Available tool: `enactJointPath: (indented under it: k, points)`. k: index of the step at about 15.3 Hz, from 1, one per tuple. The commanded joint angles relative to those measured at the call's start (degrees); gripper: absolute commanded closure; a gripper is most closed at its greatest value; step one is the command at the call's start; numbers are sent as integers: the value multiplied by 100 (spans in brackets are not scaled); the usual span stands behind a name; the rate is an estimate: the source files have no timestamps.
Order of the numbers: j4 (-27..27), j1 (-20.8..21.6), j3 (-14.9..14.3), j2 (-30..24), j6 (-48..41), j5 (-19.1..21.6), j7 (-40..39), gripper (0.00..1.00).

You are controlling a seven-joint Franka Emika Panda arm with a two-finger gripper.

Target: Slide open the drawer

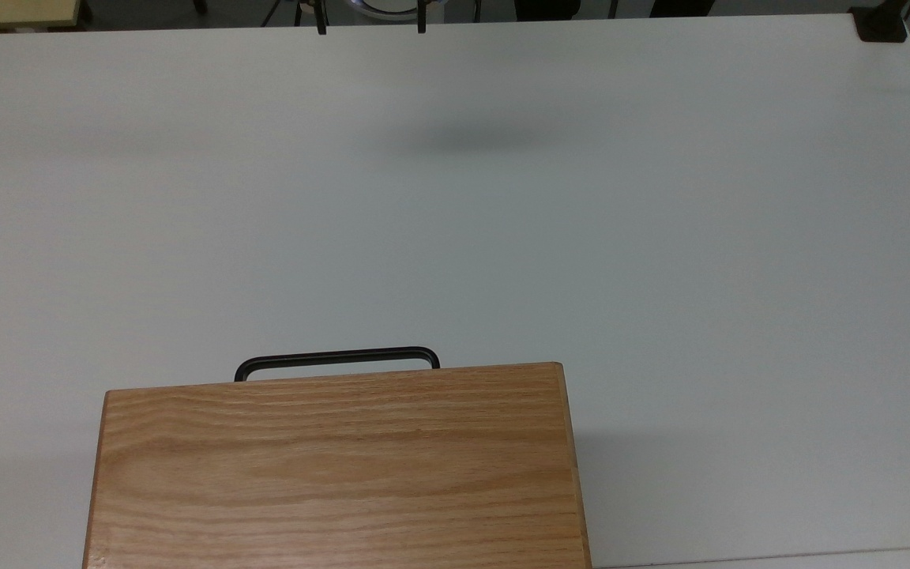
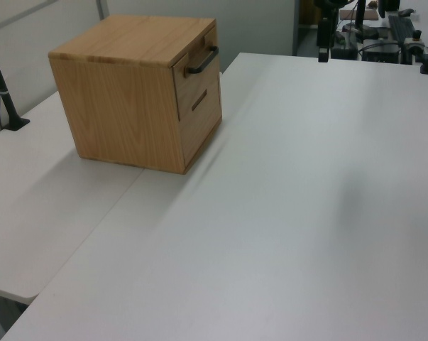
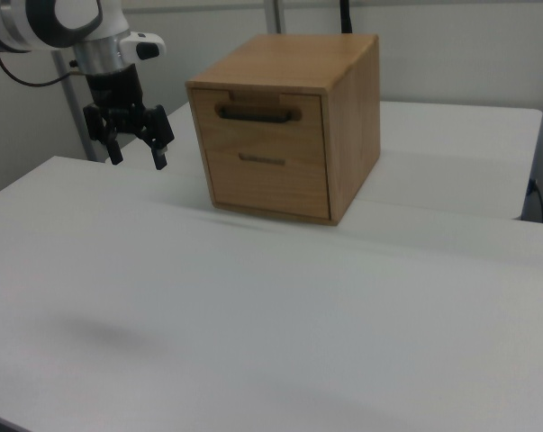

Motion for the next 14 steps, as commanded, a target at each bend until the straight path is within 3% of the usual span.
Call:
enactJointPath:
  k: [1,11,14]
  points:
    - [159,40,-55,60,-247,-100,-29,0]
    - [240,57,-38,52,-275,-233,164,0]
    - [249,57,-29,61,-223,-162,716,0]
